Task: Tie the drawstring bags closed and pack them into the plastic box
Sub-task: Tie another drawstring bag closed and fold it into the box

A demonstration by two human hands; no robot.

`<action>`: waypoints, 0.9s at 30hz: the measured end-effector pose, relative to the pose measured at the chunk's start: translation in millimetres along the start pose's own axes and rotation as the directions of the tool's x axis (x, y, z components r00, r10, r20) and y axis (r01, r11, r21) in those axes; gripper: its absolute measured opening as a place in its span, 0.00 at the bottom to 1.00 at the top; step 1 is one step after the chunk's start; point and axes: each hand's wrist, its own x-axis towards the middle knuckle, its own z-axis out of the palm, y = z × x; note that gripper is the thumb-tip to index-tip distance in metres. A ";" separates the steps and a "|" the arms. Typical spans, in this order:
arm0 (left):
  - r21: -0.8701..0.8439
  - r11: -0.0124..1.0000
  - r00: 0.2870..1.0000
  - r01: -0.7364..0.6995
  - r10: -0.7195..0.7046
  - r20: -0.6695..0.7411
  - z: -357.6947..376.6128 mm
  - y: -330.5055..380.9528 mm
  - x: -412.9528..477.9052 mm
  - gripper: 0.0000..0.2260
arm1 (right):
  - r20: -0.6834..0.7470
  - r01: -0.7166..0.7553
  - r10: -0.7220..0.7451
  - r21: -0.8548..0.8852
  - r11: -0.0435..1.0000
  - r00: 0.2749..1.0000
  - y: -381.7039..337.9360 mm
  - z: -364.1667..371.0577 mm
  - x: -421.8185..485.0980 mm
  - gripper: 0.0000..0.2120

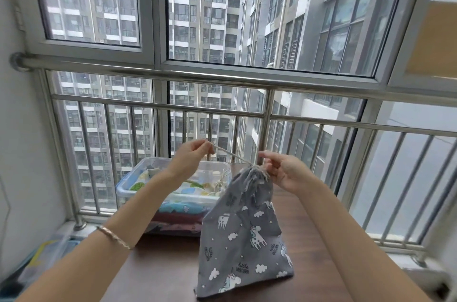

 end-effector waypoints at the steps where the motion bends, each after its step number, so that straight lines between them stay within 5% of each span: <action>1: 0.172 0.985 0.999 -0.032 0.029 0.025 -1.5 -2.1 3.6 0.12 | 0.040 0.022 -0.014 -0.220 0.975 0.999 -0.1 4.8 -2.1 0.09; 4: 0.483 0.869 0.994 -0.109 0.104 0.038 -3.9 6.9 15.5 0.10 | 0.149 0.136 -0.042 -0.706 0.695 0.988 -1.3 22.4 -6.2 0.09; 7: 0.447 0.891 0.996 -0.075 0.084 -0.001 0.5 23.7 24.9 0.11 | 0.305 0.206 0.058 -0.760 0.617 0.951 -1.3 33.2 -11.2 0.11; 10: 0.285 0.958 0.999 0.024 -0.017 -0.027 12.5 31.2 32.1 0.08 | 0.359 0.333 -0.028 -0.830 0.447 0.933 3.3 37.4 -16.9 0.12; 12: 0.119 0.989 0.994 0.084 -0.092 0.064 23.9 33.3 32.4 0.10 | 0.341 0.340 -0.090 -0.806 0.484 0.936 4.4 38.5 -17.9 0.12; 15: -0.024 0.977 0.955 0.212 -0.202 0.215 40.2 27.7 24.4 0.25 | 0.289 0.276 -0.092 -0.701 0.657 0.953 3.3 39.4 -17.7 0.13; 27: -0.028 0.995 0.967 0.095 -0.085 0.242 58.6 13.9 -1.9 0.10 | 0.143 0.345 -0.317 -0.505 0.791 0.938 6.1 32.7 -20.7 0.10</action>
